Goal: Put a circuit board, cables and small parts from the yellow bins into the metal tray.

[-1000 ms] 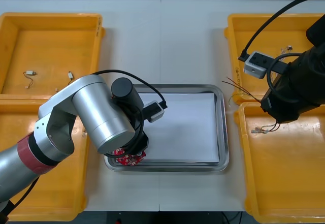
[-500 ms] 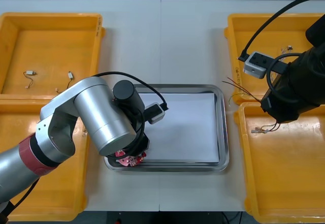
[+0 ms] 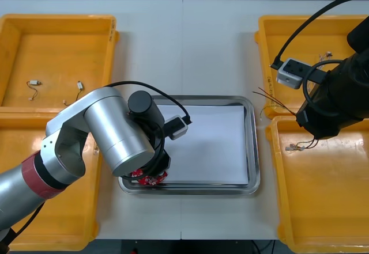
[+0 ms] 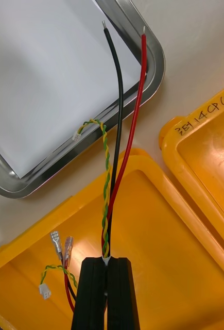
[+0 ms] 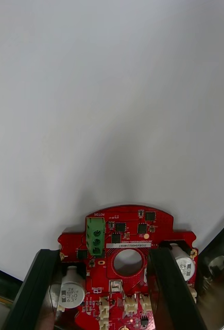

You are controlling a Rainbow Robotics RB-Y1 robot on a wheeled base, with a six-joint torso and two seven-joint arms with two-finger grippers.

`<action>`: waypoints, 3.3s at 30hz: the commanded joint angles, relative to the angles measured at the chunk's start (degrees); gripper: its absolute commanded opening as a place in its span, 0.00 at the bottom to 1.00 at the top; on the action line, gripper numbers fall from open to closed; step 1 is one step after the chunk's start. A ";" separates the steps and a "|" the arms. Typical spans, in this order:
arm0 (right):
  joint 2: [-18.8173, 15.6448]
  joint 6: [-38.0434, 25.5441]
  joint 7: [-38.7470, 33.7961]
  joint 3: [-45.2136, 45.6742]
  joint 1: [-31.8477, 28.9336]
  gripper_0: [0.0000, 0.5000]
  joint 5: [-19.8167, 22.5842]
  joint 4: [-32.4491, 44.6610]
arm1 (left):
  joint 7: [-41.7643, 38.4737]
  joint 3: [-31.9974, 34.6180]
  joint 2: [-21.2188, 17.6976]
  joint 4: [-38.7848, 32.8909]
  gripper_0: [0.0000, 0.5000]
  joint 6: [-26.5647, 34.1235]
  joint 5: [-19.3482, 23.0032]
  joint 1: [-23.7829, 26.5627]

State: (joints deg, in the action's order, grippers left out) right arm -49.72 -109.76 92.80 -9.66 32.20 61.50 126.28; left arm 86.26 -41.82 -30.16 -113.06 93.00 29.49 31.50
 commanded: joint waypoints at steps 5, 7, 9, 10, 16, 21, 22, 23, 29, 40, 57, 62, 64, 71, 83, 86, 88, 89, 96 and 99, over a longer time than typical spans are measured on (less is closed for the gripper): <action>-1.34 -0.24 -0.51 -5.19 3.05 0.00 -1.56 3.88 | -9.89 -0.28 0.80 -0.58 0.96 -0.62 0.04 2.34; -1.17 -0.24 -0.78 -6.68 3.40 0.00 -1.56 4.15 | -11.64 0.42 0.54 -0.58 0.96 -0.62 0.83 2.34; -0.64 -0.24 -0.60 -8.53 3.93 0.00 -1.38 4.15 | -13.84 2.27 0.19 -0.58 0.96 -0.45 3.20 2.34; -0.38 -0.24 -0.51 -9.23 4.10 0.00 -1.47 4.23 | -13.93 3.24 0.10 -0.58 0.96 -0.10 4.35 2.34; 2.35 -0.24 -0.78 -11.34 5.33 0.00 -1.56 4.15 | -13.67 8.42 -0.34 -2.07 0.96 4.12 6.02 2.52; 3.32 -0.24 -0.51 -13.72 6.39 0.00 -2.35 4.23 | -13.84 12.11 -1.04 -3.66 0.96 8.16 6.02 3.22; 3.23 -0.24 -0.51 -14.86 6.83 0.00 -2.97 4.41 | -13.84 12.90 -1.40 -3.74 0.96 9.22 6.28 3.48; 3.23 -0.24 -0.51 -15.39 7.00 0.00 -3.23 4.50 | -13.84 13.34 -1.40 -3.74 0.96 9.66 6.37 3.75; 4.90 2.18 -0.16 -21.36 8.14 0.00 -7.18 4.85 | -13.58 17.74 -3.68 -3.74 0.96 13.70 7.60 4.98; 8.24 4.46 0.54 -28.48 9.55 0.00 -13.51 4.85 | -13.40 25.30 -8.51 -3.74 0.96 17.00 12.08 7.61; 8.24 11.49 2.48 -41.40 10.43 0.00 -23.62 4.76 | -4.70 36.90 -11.94 5.92 0.96 17.00 10.76 8.23; 8.15 11.49 3.88 -42.90 10.43 0.00 -23.62 4.50 | -0.39 39.45 -12.21 9.35 0.96 17.00 7.86 8.67; 8.15 11.58 4.59 -43.33 10.43 0.00 -23.71 4.15 | 1.19 41.03 -12.29 11.02 0.96 17.00 7.42 8.67; 8.59 14.22 6.61 -44.83 11.04 0.00 -23.97 1.16 | 8.31 45.25 -12.65 16.65 0.96 17.00 5.66 9.20; 10.87 15.10 10.12 -47.20 12.98 0.00 -25.90 -4.99 | 13.49 45.60 -12.56 29.13 0.96 11.86 1.88 13.85; 11.40 15.18 10.91 -48.34 13.07 0.00 -27.49 -5.26 | 15.51 45.60 -12.56 32.55 0.96 9.66 1.36 15.17; 11.49 15.18 11.35 -49.22 13.33 0.00 -28.19 -5.26 | 16.74 45.60 -12.65 34.14 0.96 8.52 1.09 15.79; 11.58 15.18 11.62 -49.75 13.51 0.00 -28.54 -5.26 | 17.54 45.60 -12.56 35.10 0.96 7.37 0.74 15.96; 11.75 15.18 13.81 -51.86 13.68 0.00 -29.51 -5.26 | 22.63 46.48 -12.65 39.32 0.96 0.78 0.65 16.05; 11.75 15.18 14.60 -52.48 13.68 0.00 -29.77 -5.26 | 24.74 47.62 -12.56 40.90 0.96 -0.89 0.92 16.14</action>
State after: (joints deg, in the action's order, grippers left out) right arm -38.84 -95.01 104.82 -60.79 43.80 32.42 120.59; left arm 103.76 2.80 -40.19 -73.09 93.95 30.46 44.87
